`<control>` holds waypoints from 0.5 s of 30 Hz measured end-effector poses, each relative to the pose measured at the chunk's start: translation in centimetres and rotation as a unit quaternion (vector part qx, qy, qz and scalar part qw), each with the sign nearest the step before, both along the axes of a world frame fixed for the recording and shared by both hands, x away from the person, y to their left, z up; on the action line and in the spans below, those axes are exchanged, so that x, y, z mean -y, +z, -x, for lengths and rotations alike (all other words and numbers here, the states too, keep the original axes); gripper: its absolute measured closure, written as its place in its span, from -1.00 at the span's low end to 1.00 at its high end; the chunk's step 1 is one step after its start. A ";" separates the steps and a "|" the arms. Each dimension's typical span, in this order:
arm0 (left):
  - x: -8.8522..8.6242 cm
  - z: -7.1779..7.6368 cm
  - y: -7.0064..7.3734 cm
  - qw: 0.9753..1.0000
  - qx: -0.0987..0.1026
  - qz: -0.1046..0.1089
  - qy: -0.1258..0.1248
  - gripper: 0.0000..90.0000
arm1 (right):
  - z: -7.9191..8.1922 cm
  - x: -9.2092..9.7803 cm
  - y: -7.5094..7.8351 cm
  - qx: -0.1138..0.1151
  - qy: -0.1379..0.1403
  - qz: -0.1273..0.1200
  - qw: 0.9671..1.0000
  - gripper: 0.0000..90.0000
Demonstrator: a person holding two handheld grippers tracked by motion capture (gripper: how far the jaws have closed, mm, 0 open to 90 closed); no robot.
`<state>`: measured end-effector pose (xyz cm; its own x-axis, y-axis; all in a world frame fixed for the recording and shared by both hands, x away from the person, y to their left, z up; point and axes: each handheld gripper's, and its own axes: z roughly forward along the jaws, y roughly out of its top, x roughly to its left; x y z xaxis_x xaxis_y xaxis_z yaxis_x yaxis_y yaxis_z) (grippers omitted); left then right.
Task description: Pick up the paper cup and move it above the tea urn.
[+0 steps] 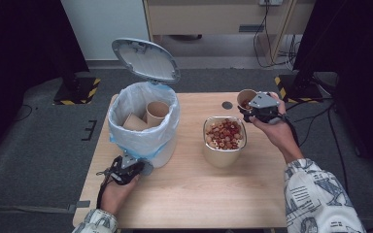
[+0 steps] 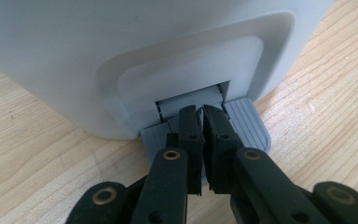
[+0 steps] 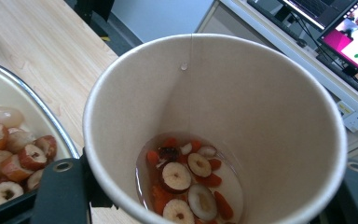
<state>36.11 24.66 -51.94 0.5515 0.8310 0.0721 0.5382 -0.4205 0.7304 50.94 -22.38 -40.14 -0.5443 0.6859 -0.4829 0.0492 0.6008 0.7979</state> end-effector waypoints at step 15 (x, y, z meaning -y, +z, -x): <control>0.0 0.0 0.0 1.000 0.000 -0.001 0.000 0.90 | 0.8 -0.8 0.4 0.022 0.017 0.015 1.000 -0.34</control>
<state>36.11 24.66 -51.94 0.5518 0.8307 0.0732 0.5380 -0.4217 0.7299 50.16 -21.55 -39.70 -0.5450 0.6521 -0.5270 -0.0059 0.6256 0.7801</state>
